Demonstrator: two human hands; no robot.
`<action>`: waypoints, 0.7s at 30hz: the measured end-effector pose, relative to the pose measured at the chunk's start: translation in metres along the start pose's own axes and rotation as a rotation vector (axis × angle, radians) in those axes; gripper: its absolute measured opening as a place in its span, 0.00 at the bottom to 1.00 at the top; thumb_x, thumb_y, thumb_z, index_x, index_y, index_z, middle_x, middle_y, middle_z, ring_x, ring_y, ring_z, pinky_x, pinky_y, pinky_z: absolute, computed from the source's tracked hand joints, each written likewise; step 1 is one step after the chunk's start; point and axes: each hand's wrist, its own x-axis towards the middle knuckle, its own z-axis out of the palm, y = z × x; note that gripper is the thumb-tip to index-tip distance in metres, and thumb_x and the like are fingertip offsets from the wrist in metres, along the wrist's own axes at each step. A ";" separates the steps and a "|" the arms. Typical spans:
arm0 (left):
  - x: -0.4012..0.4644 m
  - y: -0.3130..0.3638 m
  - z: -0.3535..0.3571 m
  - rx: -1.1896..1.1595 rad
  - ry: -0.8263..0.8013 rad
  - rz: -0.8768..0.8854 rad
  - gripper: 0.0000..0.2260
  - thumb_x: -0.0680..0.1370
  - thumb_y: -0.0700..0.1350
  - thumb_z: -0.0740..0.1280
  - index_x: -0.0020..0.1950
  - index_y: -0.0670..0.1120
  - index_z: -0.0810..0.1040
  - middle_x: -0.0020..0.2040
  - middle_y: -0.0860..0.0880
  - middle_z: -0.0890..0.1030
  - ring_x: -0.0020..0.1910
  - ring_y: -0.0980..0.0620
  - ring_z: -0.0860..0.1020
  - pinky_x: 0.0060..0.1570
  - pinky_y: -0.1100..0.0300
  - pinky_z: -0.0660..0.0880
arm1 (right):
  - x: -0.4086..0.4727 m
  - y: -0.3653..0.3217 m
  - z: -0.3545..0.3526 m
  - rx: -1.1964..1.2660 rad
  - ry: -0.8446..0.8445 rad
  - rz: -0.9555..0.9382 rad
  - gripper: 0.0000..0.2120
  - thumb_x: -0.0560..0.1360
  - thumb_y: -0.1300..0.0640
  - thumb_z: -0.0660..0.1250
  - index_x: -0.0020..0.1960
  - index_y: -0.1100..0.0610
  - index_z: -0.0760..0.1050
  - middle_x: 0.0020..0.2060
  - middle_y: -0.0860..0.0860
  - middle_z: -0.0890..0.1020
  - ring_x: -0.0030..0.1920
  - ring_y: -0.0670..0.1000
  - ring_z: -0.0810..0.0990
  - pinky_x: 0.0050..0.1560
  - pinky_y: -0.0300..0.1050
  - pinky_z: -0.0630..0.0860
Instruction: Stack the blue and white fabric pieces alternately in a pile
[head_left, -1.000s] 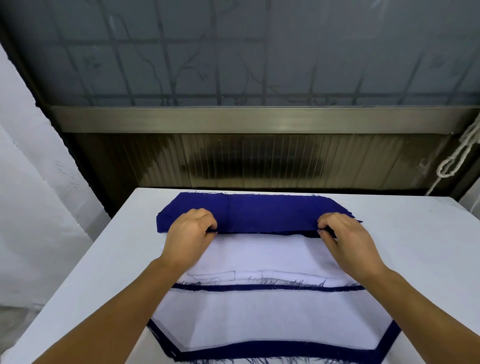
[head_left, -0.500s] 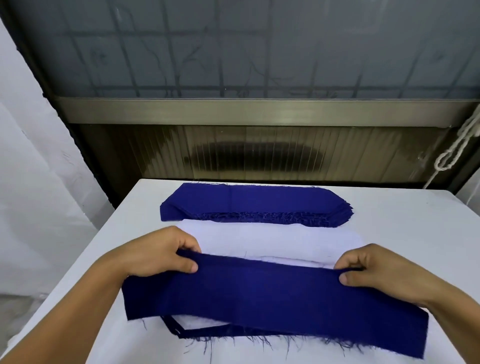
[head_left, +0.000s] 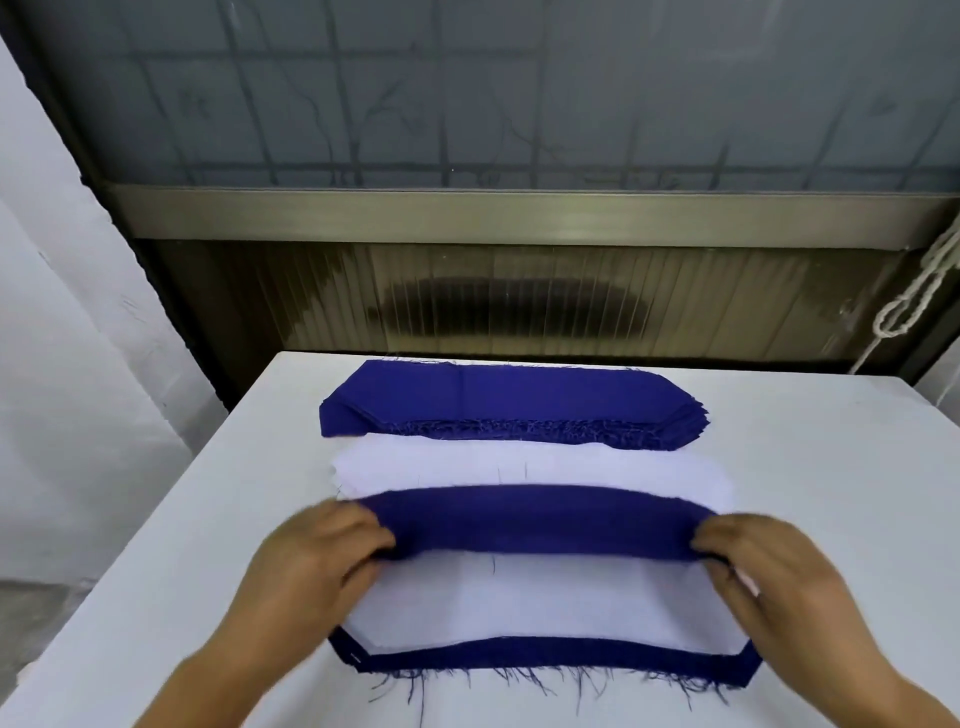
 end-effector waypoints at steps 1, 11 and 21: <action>-0.014 0.002 0.013 0.014 -0.013 0.017 0.11 0.73 0.49 0.63 0.43 0.48 0.84 0.43 0.55 0.80 0.42 0.57 0.74 0.42 0.64 0.70 | -0.012 -0.001 0.009 -0.010 -0.008 -0.043 0.18 0.79 0.54 0.57 0.43 0.60 0.83 0.44 0.51 0.83 0.48 0.48 0.76 0.56 0.38 0.68; -0.048 0.006 0.048 -0.036 0.021 0.001 0.11 0.75 0.48 0.63 0.41 0.48 0.84 0.48 0.56 0.81 0.47 0.58 0.78 0.50 0.66 0.71 | -0.050 0.004 0.037 -0.036 -0.004 -0.091 0.12 0.73 0.58 0.62 0.40 0.58 0.84 0.44 0.50 0.84 0.50 0.48 0.77 0.56 0.42 0.70; -0.049 0.007 0.048 -0.156 0.000 -0.058 0.26 0.81 0.60 0.51 0.39 0.48 0.82 0.47 0.59 0.81 0.46 0.63 0.76 0.46 0.72 0.71 | -0.051 -0.001 0.031 -0.002 -0.039 -0.062 0.11 0.72 0.58 0.62 0.36 0.56 0.82 0.38 0.46 0.82 0.43 0.46 0.77 0.45 0.40 0.73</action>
